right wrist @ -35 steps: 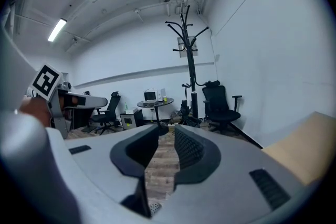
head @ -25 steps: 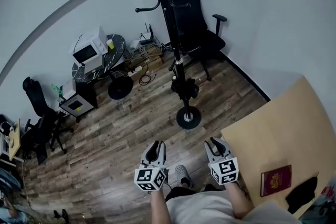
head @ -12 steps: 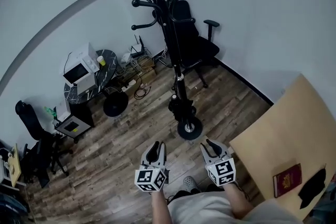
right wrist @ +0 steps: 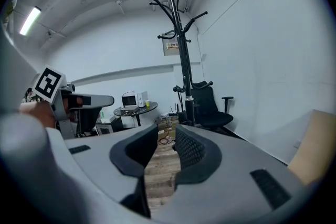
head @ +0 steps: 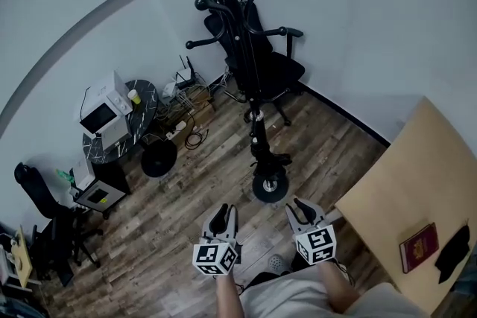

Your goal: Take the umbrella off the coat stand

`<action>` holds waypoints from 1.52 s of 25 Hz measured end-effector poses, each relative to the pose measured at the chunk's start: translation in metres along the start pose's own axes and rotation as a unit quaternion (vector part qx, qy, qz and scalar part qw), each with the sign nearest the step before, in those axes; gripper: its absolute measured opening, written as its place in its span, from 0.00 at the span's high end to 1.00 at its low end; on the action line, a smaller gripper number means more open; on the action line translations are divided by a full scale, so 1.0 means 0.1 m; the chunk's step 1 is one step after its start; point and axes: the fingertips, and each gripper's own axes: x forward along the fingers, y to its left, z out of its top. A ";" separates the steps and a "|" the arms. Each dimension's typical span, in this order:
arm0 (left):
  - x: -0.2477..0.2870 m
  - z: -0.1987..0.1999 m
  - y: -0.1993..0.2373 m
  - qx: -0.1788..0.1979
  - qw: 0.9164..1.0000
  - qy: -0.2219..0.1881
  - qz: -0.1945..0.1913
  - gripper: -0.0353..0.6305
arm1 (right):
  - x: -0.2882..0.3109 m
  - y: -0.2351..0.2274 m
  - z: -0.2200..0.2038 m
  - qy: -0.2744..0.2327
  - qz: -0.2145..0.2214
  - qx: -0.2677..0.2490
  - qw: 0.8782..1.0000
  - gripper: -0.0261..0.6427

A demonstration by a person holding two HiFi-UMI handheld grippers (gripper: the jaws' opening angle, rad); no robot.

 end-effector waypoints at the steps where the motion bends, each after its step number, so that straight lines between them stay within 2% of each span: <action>1: 0.02 -0.02 0.01 -0.002 1.000 0.002 -0.003 0.81 | 0.01 0.00 -0.02 0.003 -0.002 0.001 1.000 0.79; 9: 0.26 -0.14 0.10 -0.018 0.999 0.018 -0.020 0.81 | 0.24 -0.10 -0.03 0.017 -0.015 0.005 1.000 0.79; 13: 0.45 -0.03 0.20 0.000 1.000 0.019 -0.018 0.81 | 0.44 -0.15 0.04 0.018 -0.013 0.010 1.000 0.79; 18: 0.72 0.12 0.31 -0.005 1.000 0.009 -0.024 0.81 | 0.81 -0.27 0.23 0.006 -0.005 0.010 1.000 0.79; 24: 1.18 0.14 0.35 0.007 0.998 0.027 -0.049 0.81 | 1.21 -0.42 0.43 -0.013 0.005 0.011 1.000 0.79; 29: 1.61 0.11 0.26 0.011 0.993 0.054 -0.105 0.81 | 1.49 -0.55 0.60 -0.022 0.027 -0.009 0.999 0.79; 32: 1.82 0.08 0.23 0.016 0.992 0.060 -0.113 0.81 | 1.61 -0.63 0.68 -0.027 0.047 -0.013 0.998 0.79; 34: 1.97 0.02 0.24 0.020 0.991 0.065 -0.114 0.81 | 1.71 -0.66 0.70 -0.027 0.076 -0.008 0.997 0.79; 38: 2.26 -0.16 0.24 0.055 0.988 0.086 -0.115 0.81 | 1.89 -0.67 0.73 -0.019 0.122 0.002 0.992 0.80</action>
